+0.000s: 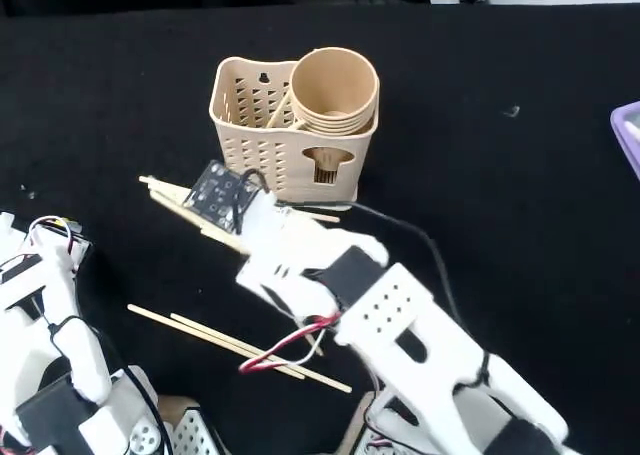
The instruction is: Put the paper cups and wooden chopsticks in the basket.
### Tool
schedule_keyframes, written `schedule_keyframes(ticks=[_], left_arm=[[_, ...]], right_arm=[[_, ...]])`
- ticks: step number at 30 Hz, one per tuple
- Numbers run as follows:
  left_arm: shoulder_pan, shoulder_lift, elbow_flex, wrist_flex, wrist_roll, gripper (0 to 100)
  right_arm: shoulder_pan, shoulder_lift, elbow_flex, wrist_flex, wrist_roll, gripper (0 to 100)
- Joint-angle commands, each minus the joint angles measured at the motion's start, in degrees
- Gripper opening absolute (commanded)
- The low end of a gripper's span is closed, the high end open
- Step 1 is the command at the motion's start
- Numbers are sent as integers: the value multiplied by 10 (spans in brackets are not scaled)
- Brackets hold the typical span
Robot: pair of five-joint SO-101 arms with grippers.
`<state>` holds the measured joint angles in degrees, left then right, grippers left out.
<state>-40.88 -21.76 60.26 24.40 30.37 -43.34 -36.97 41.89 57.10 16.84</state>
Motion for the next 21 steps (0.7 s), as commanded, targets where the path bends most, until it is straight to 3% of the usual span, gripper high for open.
schedule_keyframes(ticks=[1,9,21], left_arm=[[3,-14,-13,-10,-7,220],[3,-14,-13,-10,-7,220],[3,-14,-14,-10,-7,220]], right_arm=[[13,-42,-40,-63,0,11],[12,-51,-57,-176,-1,11],[16,-46,-214,-179,-53,11]])
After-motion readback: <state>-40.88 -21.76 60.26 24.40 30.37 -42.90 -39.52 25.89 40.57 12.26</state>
